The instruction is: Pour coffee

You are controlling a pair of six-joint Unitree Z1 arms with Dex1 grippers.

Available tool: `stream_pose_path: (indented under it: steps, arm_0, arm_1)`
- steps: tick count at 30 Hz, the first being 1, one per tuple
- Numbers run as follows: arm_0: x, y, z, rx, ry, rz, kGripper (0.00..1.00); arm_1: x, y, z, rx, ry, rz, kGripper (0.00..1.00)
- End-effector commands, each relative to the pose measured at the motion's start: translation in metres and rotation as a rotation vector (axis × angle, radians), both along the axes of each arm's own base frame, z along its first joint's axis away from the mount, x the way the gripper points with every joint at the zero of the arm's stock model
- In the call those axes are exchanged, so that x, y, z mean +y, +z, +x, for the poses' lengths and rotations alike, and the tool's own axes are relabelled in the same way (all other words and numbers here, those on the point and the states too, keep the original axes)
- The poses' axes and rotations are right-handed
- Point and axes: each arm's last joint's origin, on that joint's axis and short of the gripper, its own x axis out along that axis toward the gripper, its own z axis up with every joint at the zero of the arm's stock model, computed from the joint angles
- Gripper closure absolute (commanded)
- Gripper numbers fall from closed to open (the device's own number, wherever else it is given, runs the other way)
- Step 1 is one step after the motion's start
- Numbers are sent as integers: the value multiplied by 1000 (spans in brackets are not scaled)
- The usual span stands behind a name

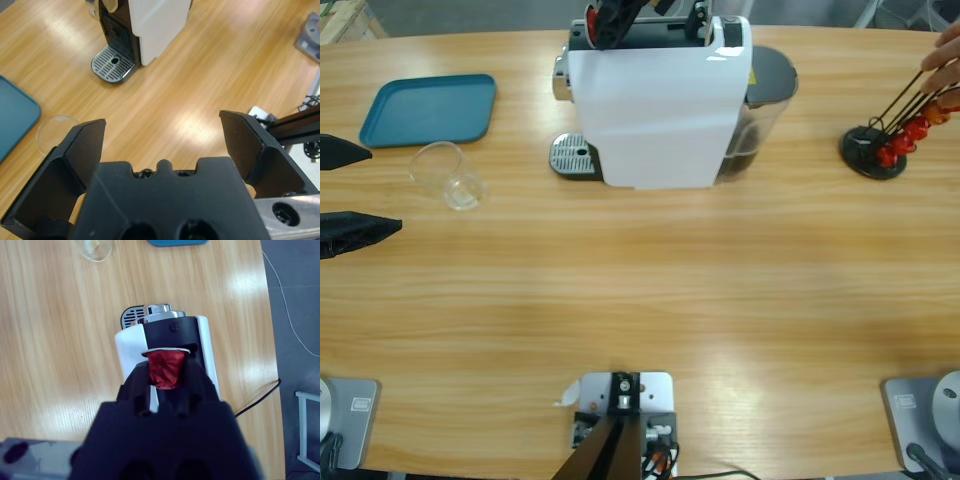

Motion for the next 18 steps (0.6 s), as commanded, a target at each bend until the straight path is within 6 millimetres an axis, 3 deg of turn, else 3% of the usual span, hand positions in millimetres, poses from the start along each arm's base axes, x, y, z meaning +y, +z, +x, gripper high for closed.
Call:
stream_pose_path:
  steps: [1,3,8,11,15,18]
  arm_0:
    - [0,-9,-2,15,5,16,7]
    - [0,-9,-1,15,5,17,9]
    - [0,-9,-1,14,5,15,8]
    - [2,-8,-3,3,14,15,8]
    - [3,-9,-1,12,57,24,7]
    - [3,-7,4,12,133,44,8]
  arm_1:
    - [8,-27,10,43,-15,-46,302]
    - [8,-26,10,39,-16,-47,220]
    - [8,-24,9,35,-20,-44,216]
    - [4,-4,-1,8,-40,-8,222]
    - [0,36,-43,-1,-65,73,217]
    - [5,55,-80,1,-73,100,222]
